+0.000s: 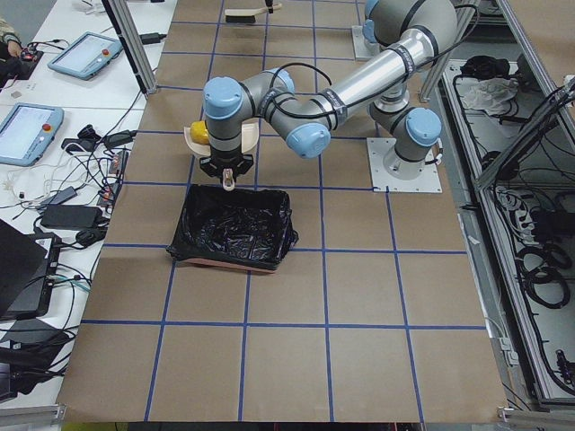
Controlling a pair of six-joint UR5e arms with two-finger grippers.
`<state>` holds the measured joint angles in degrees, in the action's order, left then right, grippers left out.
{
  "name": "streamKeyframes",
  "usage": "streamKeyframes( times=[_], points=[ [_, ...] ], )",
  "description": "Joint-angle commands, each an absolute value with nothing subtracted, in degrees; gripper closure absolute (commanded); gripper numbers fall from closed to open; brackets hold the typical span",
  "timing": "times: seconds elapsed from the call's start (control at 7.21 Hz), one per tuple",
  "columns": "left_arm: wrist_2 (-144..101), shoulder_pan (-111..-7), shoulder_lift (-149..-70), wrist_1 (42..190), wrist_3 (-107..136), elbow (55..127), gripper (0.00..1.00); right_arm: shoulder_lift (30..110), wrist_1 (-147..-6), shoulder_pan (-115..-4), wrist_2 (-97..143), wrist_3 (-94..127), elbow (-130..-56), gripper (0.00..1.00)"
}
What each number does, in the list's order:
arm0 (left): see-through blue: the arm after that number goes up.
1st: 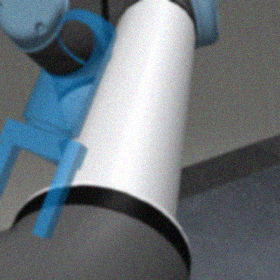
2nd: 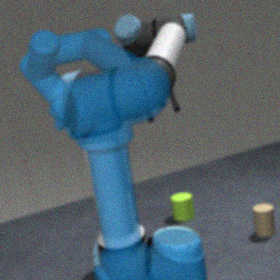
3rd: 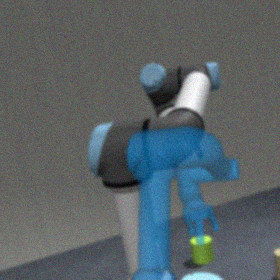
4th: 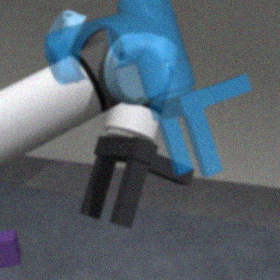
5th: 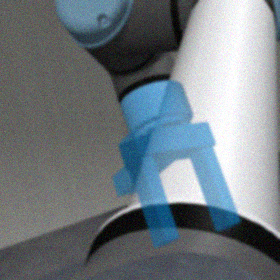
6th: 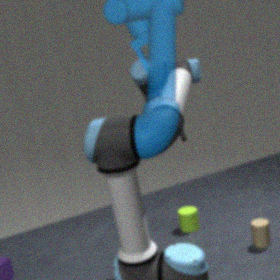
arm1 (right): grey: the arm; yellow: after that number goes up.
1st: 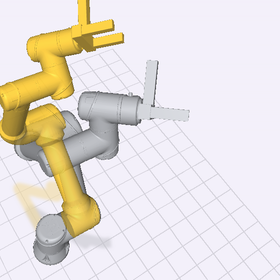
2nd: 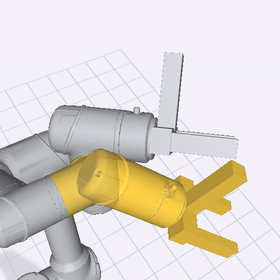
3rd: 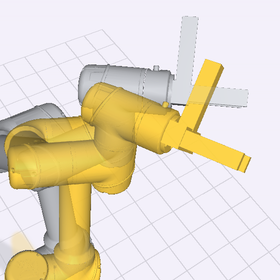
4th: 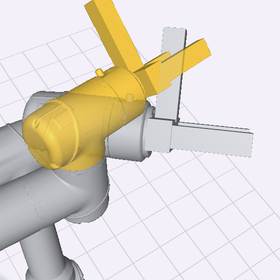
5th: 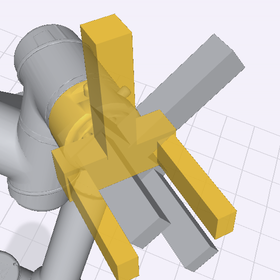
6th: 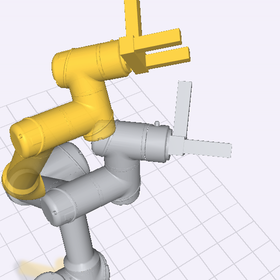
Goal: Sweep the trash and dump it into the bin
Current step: 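Hold the dustpan over the black bin while the right gripper sets down the brush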
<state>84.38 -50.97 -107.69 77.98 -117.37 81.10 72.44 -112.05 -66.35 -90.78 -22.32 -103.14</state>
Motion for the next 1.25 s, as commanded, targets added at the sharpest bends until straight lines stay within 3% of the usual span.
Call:
streamKeyframes(
  times=[0.0, 1.11],
  points=[
    [84.11, -41.7, -108.8, 78.4, -124.78, 80.34, 0.83, 70.76, -112.76, -66.27, -90.62, -21.45, -102.83, 1.0],
    [90.51, -34.1, -113.81, 74.27, -138.13, 73.4, 0.87, 69.79, -112.41, -66.53, -90.53, -21.97, -102.04, 1.0]
  ],
)
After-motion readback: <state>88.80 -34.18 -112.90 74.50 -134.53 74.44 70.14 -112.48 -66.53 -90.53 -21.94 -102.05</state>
